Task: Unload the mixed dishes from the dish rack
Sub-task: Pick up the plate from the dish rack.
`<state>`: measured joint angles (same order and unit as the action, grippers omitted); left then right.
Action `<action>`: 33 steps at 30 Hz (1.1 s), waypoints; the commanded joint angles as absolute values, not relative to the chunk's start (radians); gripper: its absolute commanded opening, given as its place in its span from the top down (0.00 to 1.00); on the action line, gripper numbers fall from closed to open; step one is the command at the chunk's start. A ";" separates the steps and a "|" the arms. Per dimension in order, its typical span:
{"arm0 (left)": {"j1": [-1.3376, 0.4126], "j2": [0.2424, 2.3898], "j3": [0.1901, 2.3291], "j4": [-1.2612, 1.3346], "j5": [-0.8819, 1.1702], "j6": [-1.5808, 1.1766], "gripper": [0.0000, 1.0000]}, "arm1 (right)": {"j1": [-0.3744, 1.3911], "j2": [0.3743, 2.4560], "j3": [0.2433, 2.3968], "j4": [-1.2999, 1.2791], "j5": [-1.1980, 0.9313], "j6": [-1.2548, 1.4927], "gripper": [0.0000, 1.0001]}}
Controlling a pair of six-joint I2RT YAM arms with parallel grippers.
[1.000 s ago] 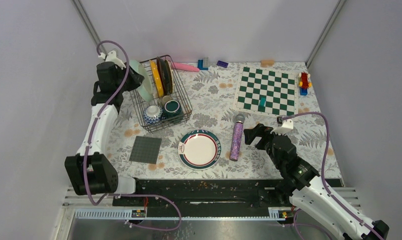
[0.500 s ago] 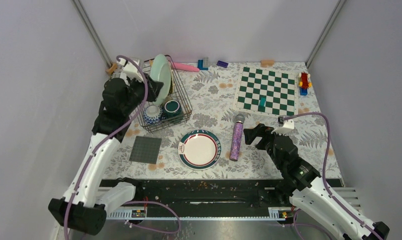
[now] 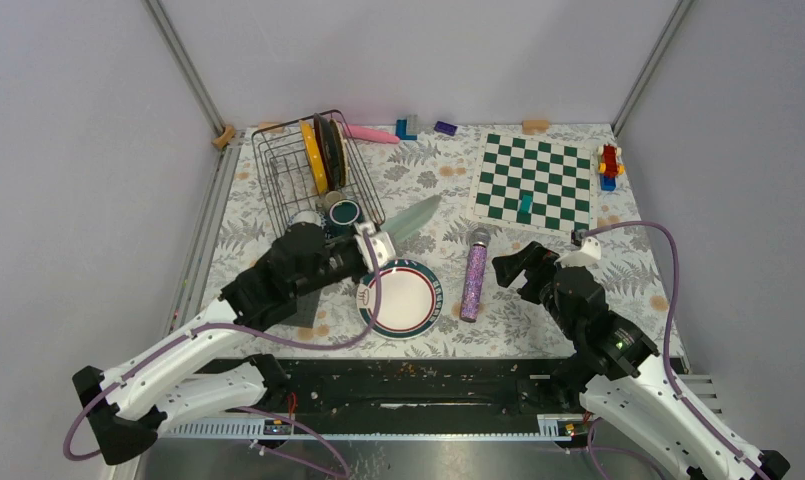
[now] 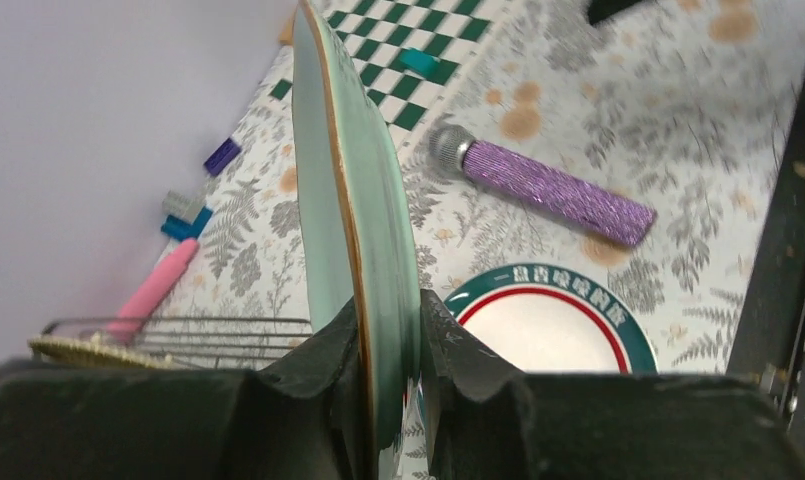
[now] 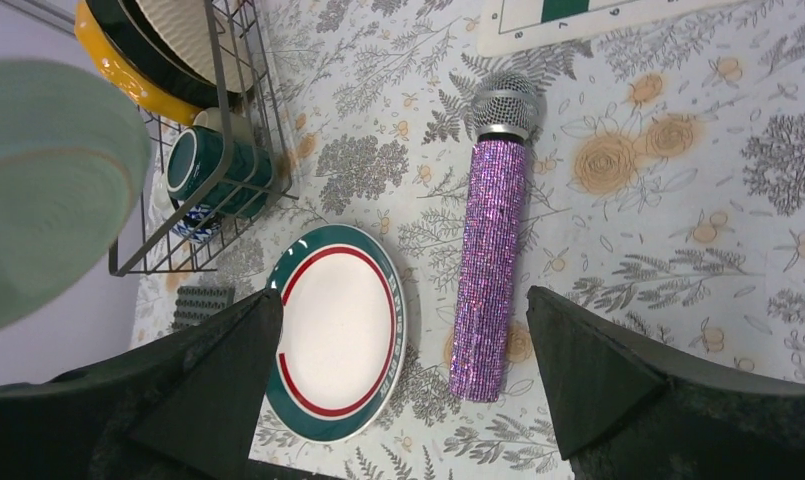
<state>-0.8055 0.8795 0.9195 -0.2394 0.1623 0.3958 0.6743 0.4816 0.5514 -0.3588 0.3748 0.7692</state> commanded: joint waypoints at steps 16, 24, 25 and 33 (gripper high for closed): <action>-1.292 1.030 0.742 0.267 -0.452 1.198 1.00 | 0.680 0.363 0.619 -0.397 0.350 1.079 0.00; -1.353 1.058 0.663 0.434 -0.503 1.273 1.00 | 0.680 0.486 0.599 -0.192 0.098 1.038 0.02; -1.358 1.063 0.650 0.468 -0.508 1.284 1.00 | 0.680 0.509 0.603 -0.188 0.078 1.039 0.03; -1.373 1.118 0.625 0.538 -0.553 1.335 1.00 | 0.679 0.666 0.625 -0.110 -0.050 1.082 0.16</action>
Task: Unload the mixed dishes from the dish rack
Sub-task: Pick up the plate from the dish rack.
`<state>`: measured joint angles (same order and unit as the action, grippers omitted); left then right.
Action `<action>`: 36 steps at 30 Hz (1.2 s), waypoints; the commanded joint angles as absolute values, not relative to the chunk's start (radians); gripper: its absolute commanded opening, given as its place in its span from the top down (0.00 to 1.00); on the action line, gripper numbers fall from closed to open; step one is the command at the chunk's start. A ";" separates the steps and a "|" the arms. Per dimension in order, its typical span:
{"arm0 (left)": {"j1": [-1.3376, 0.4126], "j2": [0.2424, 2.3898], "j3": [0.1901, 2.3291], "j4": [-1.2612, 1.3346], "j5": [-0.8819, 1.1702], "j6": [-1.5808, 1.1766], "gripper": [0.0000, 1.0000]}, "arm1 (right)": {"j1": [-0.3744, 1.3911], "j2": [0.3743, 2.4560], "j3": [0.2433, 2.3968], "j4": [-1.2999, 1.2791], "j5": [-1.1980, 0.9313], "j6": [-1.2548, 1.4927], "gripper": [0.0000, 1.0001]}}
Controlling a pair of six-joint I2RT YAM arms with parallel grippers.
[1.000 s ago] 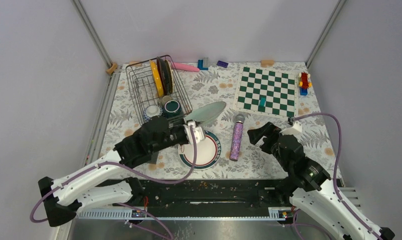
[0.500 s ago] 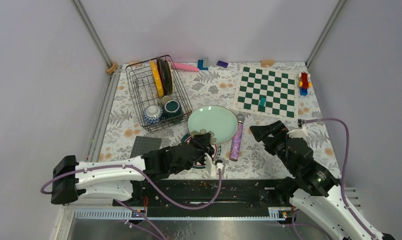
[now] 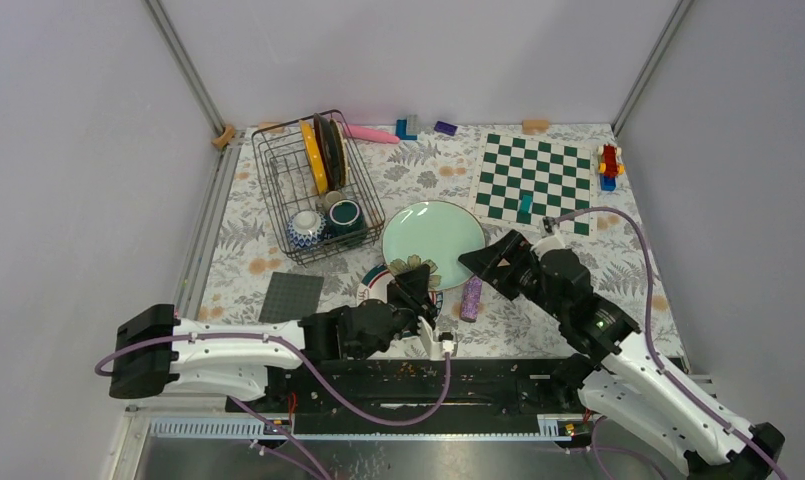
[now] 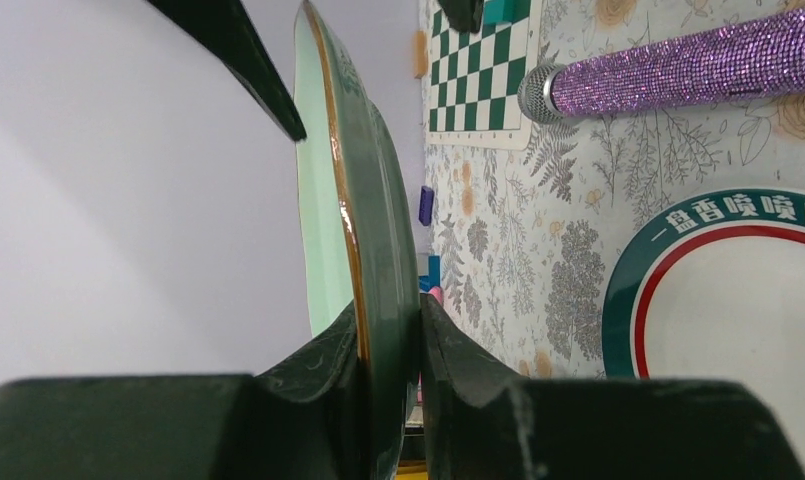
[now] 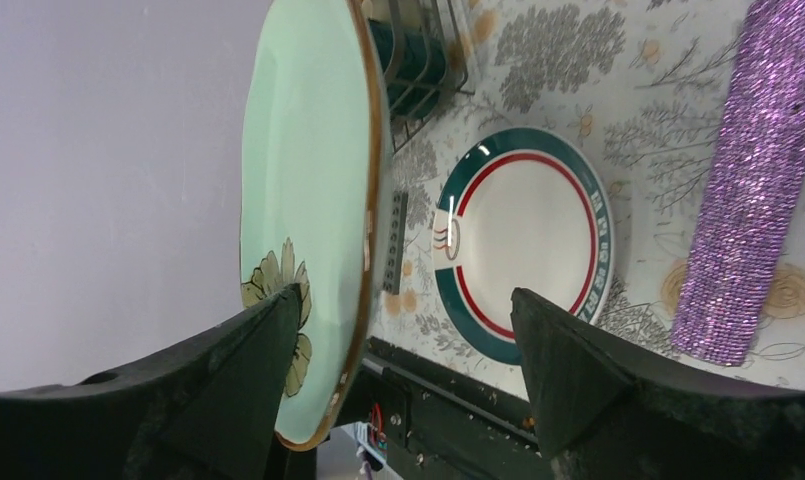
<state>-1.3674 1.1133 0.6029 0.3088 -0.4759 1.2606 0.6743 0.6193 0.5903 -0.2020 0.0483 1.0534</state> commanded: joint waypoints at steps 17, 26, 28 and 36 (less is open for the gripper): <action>-1.376 1.143 0.629 0.495 -0.569 1.349 1.00 | 0.680 0.682 0.626 -0.117 -0.043 1.118 0.53; -1.376 1.158 0.639 0.488 -0.580 1.346 1.00 | 0.680 0.712 0.646 -0.130 -0.042 1.106 0.82; -1.376 1.157 0.642 0.477 -0.584 1.341 0.95 | 0.680 0.710 0.645 -0.130 -0.036 1.109 0.98; -1.376 1.122 0.738 0.210 -0.533 1.199 0.01 | 0.679 0.661 0.566 0.033 -0.010 1.203 1.00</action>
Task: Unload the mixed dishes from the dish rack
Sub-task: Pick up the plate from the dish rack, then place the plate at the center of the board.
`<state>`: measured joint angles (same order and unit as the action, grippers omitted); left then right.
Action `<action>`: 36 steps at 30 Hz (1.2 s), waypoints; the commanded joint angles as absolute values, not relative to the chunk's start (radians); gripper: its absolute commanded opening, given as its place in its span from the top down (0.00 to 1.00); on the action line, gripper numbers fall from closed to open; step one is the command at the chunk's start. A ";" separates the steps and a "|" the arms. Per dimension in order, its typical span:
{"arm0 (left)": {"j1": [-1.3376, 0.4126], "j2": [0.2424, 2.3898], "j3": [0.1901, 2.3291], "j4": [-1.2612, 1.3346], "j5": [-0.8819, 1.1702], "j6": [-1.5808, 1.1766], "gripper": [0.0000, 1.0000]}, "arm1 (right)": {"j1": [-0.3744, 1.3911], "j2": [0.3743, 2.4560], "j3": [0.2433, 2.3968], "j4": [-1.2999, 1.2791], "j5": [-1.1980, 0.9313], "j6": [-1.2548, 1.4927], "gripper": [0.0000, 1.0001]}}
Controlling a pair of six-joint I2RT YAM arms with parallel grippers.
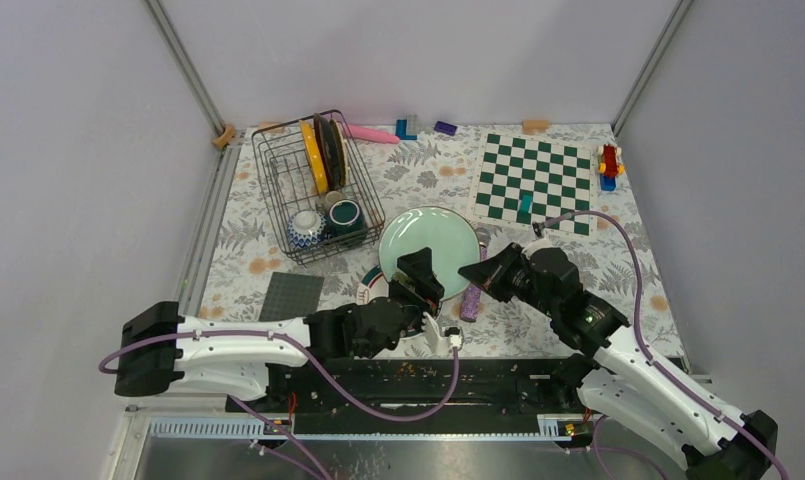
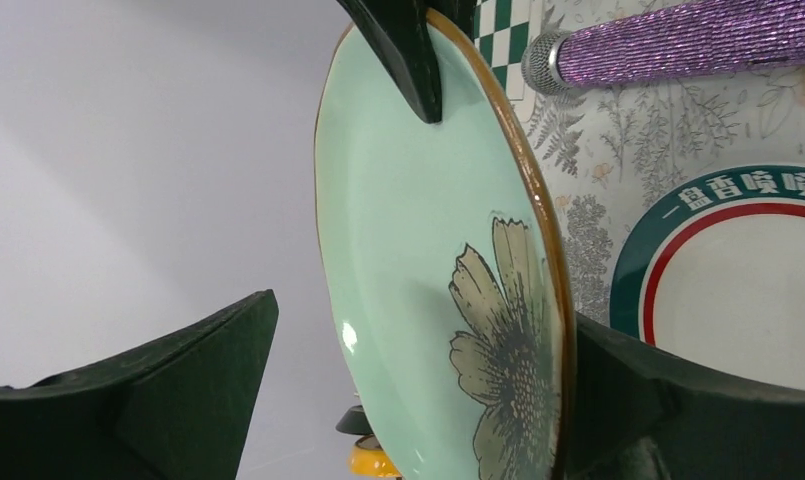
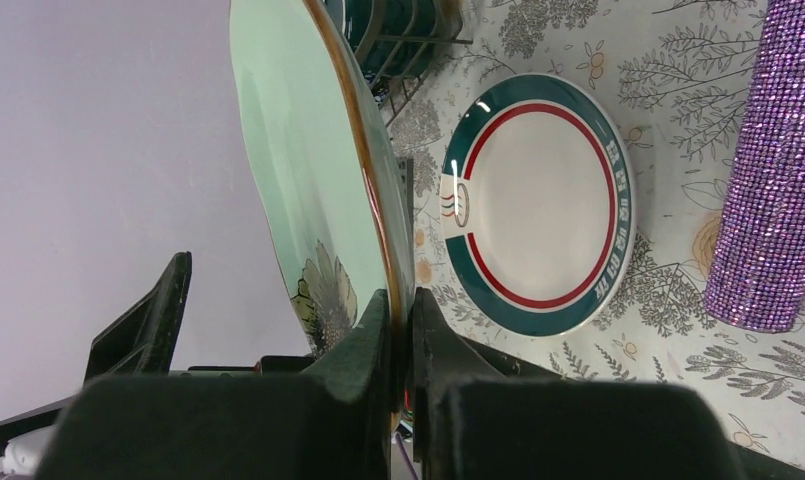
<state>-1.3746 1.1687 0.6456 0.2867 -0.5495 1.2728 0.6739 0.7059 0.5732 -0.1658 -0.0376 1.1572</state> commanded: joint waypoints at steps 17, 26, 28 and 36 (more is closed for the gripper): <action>-1.333 0.961 0.942 0.064 -0.162 0.708 0.01 | 0.628 0.592 0.559 0.027 0.166 1.167 1.00; -1.104 0.998 1.068 0.124 -0.715 -0.147 0.01 | 0.629 0.634 0.504 0.035 -0.030 1.094 1.00; -1.072 0.942 0.976 0.091 -0.786 -0.254 0.01 | 0.629 0.669 0.510 0.026 -0.103 1.061 1.00; -1.026 0.668 0.642 0.088 -0.950 -0.454 0.01 | 0.631 0.942 0.533 0.190 -0.346 0.996 1.00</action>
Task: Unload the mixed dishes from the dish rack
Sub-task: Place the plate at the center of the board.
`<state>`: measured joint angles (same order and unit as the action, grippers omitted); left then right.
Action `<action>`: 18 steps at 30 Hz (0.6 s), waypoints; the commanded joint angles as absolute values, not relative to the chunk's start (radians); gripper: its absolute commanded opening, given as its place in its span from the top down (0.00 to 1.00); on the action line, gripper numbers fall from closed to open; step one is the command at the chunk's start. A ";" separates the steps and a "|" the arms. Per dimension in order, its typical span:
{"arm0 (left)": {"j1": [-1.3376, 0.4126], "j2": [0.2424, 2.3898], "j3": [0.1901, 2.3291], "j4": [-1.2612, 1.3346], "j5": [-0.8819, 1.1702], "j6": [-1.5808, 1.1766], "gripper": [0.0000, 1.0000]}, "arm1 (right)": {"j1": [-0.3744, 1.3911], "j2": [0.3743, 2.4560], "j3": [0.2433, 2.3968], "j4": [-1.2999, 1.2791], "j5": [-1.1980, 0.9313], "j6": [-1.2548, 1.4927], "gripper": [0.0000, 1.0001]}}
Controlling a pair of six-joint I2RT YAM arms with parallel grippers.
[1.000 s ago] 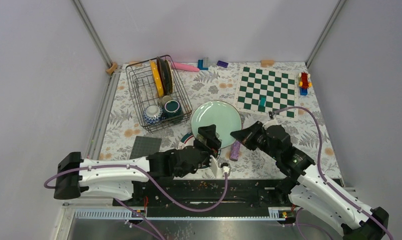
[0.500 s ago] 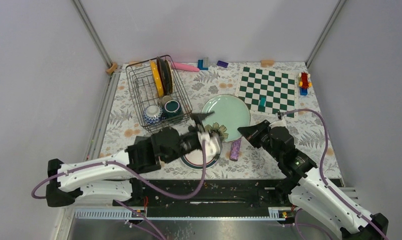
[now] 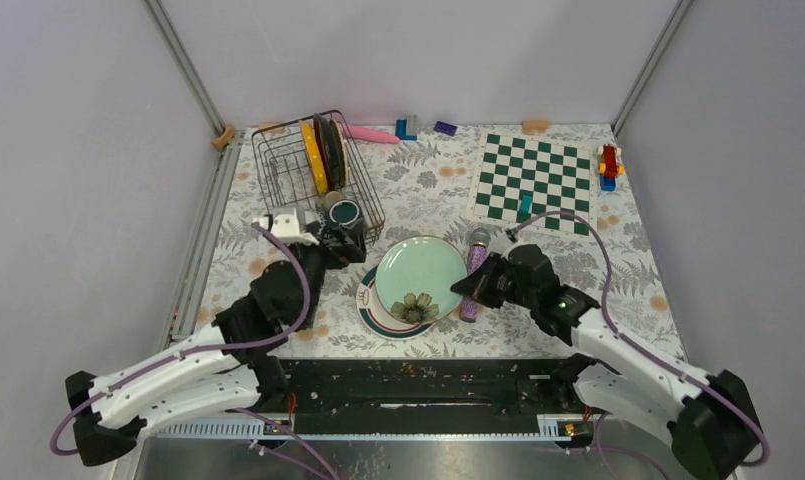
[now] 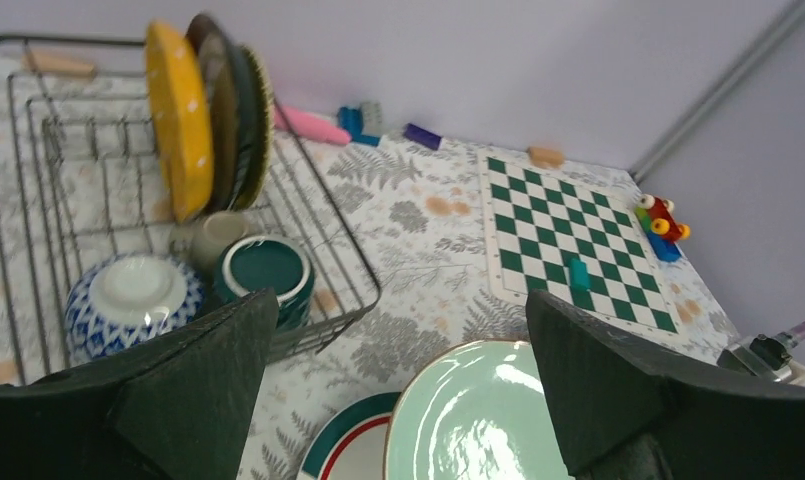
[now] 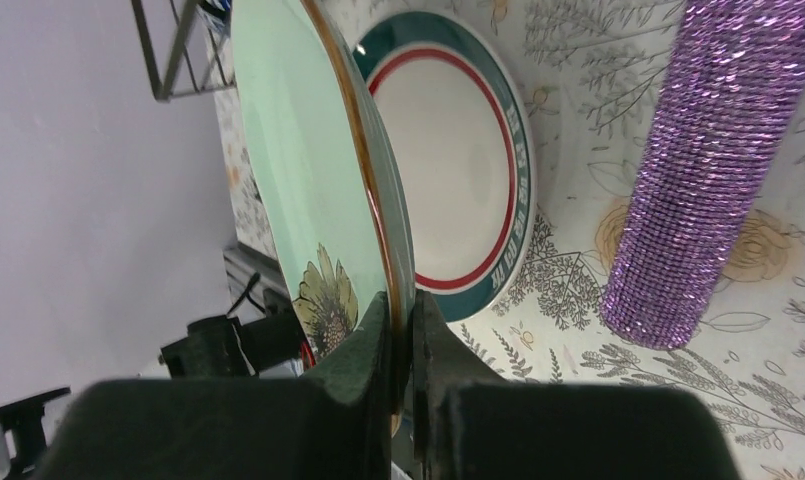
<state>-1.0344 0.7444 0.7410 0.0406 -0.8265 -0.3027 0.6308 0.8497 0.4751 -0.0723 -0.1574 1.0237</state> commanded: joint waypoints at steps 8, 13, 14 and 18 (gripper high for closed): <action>-0.965 0.656 0.635 -0.033 -0.961 -0.534 0.01 | 0.659 1.162 0.579 0.303 -0.399 0.964 1.00; -0.913 0.676 0.629 -0.048 -0.915 -0.556 0.01 | 0.660 1.220 0.587 0.314 -0.400 0.950 0.99; -0.906 0.679 0.628 -0.047 -0.909 -0.559 0.01 | 0.660 1.226 0.587 0.316 -0.399 0.949 0.98; -0.882 0.682 0.622 -0.049 -0.903 -0.569 0.01 | 0.659 1.265 0.588 0.331 -0.406 0.946 0.95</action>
<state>-0.9020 0.6815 0.6277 -0.0643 -0.9169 -0.5381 0.6510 1.2510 0.5156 0.1646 -0.3370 0.9451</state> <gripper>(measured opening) 0.989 0.063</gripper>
